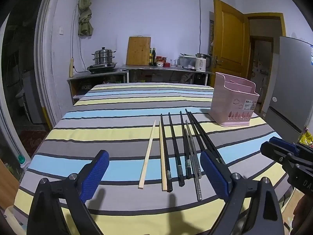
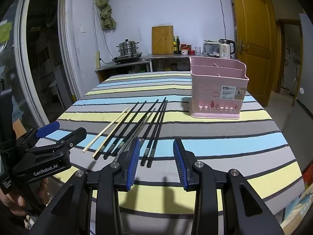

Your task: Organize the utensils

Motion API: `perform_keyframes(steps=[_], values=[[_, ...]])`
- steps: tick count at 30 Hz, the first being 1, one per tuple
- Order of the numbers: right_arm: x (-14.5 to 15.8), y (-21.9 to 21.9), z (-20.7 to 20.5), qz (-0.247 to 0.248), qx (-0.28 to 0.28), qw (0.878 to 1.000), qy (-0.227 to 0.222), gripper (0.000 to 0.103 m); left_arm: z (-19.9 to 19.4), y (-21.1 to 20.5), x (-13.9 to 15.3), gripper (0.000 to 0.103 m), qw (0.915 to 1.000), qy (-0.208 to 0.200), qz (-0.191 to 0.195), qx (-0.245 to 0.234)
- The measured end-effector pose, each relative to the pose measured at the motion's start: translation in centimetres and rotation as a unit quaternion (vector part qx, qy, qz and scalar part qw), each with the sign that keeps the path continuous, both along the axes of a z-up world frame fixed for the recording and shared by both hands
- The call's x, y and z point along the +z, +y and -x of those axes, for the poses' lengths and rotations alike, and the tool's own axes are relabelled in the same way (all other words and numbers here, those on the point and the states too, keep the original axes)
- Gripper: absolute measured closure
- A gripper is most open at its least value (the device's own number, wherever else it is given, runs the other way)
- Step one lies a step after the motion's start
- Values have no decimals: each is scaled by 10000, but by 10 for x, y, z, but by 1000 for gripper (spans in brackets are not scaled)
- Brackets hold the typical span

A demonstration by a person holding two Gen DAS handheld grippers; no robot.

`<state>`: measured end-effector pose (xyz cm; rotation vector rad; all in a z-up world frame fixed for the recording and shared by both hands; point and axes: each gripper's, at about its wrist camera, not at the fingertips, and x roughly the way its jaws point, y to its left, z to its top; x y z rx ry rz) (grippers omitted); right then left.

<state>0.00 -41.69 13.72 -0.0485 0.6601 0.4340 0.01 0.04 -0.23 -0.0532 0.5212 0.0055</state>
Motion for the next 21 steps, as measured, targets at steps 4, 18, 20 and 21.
perform_keyframes(steps=[4, 18, 20, 21], values=[[0, 0, 0, 6, 2, 10000, 3, 66, 1, -4, 1, 8, 10000, -2, -12, -15], [0, 1, -1, 6, 1, 10000, 8, 66, 1, -5, 3, 8, 10000, 1, -6, -35], [1, 0, 0, 3, 2, 10000, 7, 66, 1, -5, 3, 8, 10000, 0, -3, -38], [1, 0, 0, 9, 3, 10000, 6, 66, 1, -6, 3, 8, 10000, -1, -3, -37]])
